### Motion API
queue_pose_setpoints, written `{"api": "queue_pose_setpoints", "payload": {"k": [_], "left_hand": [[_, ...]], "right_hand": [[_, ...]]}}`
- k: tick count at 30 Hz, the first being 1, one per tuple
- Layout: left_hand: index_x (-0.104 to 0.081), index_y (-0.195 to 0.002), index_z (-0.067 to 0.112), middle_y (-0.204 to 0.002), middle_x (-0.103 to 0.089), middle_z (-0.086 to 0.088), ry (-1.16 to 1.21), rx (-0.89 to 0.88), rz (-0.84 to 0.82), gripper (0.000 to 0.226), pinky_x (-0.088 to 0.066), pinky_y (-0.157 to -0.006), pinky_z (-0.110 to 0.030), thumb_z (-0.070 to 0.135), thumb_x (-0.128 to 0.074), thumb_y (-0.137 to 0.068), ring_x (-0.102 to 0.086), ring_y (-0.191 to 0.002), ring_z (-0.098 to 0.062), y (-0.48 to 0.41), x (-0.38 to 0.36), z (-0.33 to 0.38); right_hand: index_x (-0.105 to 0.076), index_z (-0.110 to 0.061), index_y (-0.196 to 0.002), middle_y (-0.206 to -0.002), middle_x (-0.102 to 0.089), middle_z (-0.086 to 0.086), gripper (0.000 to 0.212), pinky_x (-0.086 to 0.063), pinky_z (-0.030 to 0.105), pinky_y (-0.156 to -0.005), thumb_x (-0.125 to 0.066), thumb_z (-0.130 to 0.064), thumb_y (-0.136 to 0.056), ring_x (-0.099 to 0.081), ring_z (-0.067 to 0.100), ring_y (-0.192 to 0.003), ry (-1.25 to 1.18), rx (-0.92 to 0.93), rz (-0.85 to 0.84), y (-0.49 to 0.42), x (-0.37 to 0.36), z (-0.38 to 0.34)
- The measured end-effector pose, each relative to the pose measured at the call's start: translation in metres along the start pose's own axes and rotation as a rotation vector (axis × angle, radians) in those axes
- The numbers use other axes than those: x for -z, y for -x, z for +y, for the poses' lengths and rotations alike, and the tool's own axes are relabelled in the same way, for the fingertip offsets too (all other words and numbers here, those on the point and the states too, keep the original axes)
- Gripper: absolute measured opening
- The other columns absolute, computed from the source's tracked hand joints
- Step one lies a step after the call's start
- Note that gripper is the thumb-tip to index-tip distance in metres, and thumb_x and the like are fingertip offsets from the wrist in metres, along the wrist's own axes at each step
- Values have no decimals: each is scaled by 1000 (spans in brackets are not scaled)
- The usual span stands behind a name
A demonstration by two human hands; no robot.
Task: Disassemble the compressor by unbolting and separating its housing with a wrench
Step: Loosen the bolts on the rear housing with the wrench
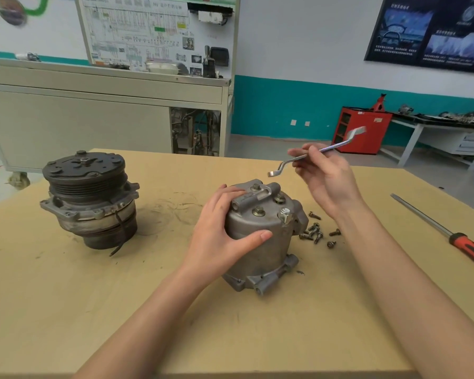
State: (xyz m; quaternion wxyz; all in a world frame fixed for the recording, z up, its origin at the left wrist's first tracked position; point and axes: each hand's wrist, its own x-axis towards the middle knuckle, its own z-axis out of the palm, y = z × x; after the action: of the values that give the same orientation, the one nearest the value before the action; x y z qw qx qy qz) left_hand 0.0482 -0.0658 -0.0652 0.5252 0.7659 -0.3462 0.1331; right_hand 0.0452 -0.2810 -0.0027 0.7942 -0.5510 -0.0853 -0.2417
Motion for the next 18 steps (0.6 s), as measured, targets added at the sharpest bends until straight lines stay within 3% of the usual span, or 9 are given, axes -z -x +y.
{"api": "queue_pose_setpoints", "payload": {"k": [3,6,9,14,18], "left_hand": [[-48,-125,31,-128,-43,24,-2,3,0,67,-36,-110,-37,55,-71,-66,-37,-133,-4,0,0,1],[-46,-123,34,-124,-39,32,-11,3,1,66,-35,-110,-36,56,-71,-66,-37,-133,-6,0,0,1],[-46,-121,35,-124,-39,34,-6,-11,15,64,-33,-111,-31,54,-71,-66,-34,-135,-5,1,0,1],[-45,-120,36,-125,-39,35,-2,-24,19,62,-31,-110,-26,52,-73,-67,-34,-135,-4,0,-1,0],[-51,-123,27,-128,-47,22,-7,-29,28,63,-31,-113,-32,46,-79,-70,-33,-138,-8,0,-2,-1]], "right_hand": [[-69,-13,-88,-84,-75,-1,13,-53,22,-69,-58,-18,-93,-69,16,-80,567,395,110,32,-6,-8],[-69,-6,-98,-94,-72,3,20,-55,25,-77,-64,-21,-86,-69,14,-83,966,787,-37,66,-16,-12],[-72,4,-89,-89,-72,13,21,-58,33,-69,-65,-15,-84,-71,23,-76,1245,1071,-138,83,-23,-10],[-73,5,-83,-87,-73,14,15,-55,33,-66,-71,-10,-81,-70,25,-74,1339,1155,-140,90,-23,-3],[-72,7,-83,-89,-72,15,16,-55,32,-69,-71,-9,-81,-69,26,-75,1297,1144,-131,90,-27,12]]}}
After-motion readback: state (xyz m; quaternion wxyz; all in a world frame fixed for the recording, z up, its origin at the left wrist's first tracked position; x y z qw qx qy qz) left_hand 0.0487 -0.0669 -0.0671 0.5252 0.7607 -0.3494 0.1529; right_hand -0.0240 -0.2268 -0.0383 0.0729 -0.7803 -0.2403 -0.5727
